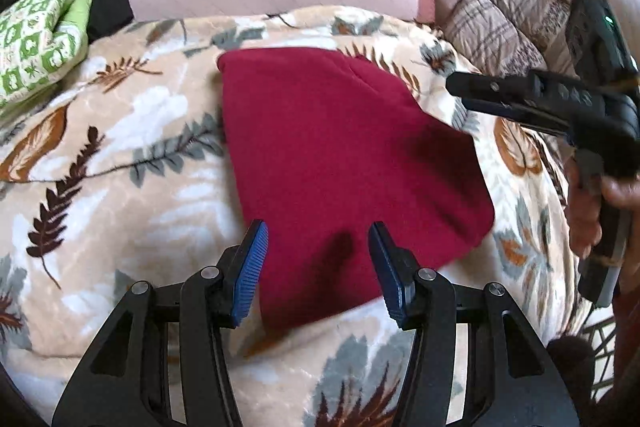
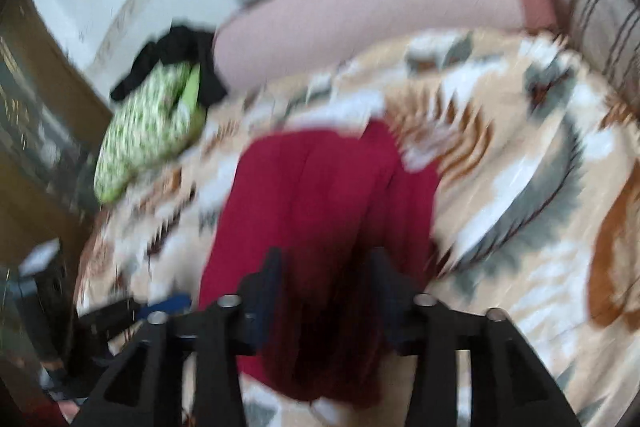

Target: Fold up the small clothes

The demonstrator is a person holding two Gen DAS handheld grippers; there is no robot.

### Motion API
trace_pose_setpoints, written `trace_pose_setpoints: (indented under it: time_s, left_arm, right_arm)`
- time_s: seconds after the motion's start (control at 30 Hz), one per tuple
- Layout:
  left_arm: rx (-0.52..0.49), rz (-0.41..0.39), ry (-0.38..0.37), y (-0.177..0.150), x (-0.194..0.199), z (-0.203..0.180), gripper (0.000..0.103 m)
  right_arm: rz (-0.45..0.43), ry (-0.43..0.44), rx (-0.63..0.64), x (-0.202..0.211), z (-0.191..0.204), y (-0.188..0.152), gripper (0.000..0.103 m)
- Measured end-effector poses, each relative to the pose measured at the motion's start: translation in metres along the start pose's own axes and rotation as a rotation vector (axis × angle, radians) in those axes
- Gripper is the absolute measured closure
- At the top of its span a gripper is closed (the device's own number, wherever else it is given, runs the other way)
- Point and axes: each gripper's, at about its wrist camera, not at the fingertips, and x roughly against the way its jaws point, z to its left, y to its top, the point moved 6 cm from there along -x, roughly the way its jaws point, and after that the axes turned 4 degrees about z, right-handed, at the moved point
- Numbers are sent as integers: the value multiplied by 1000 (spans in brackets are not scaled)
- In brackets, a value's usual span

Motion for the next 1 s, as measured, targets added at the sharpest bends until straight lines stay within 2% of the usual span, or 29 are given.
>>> trace_pose_setpoints:
  time_s: [0.17, 0.2, 0.23, 0.27, 0.37, 0.43, 0.53, 0.6, 0.73, 0.8, 0.93, 0.97, 1.0]
  left_arm:
    - [34, 15, 21, 5, -13, 3, 51]
    - [38, 21, 29, 4, -18, 4, 51]
    - [41, 23, 38, 4, -20, 6, 51]
    - [41, 23, 43, 4, -21, 6, 51]
    - [39, 22, 49, 4, -25, 8, 51]
    - [46, 25, 44, 4, -28, 8, 51]
    - [53, 30, 49, 5, -29, 7, 51]
    - [53, 36, 58, 4, -31, 6, 51]
    - [57, 43, 69, 2, -33, 6, 48]
    - [61, 44, 69, 2, -34, 6, 48]
    - [62, 42, 77, 2, -33, 6, 47]
    - [61, 44, 79, 2, -33, 6, 47]
    - [61, 44, 79, 2, -33, 6, 47]
  right_arm:
    - [78, -68, -5, -49, -9, 19, 58]
    - [106, -56, -4, -64, -9, 18, 62]
    - [124, -51, 5, -72, -8, 16, 83]
    - [124, -76, 29, -76, -7, 16, 88]
    - [75, -158, 147, -68, 3, 22, 91]
    - [59, -211, 163, -66, 0, 25, 91]
    - [74, -303, 202, -81, -7, 23, 91]
    - [88, -324, 217, -87, -6, 19, 91]
    - [51, -281, 113, -56, -7, 22, 91]
    - [9, -263, 104, -37, 3, 22, 91]
    - [12, -93, 138, -25, 35, 4, 91]
    - [21, -85, 148, -29, 37, 0, 91]
    - [43, -129, 167, -38, 33, -8, 91]
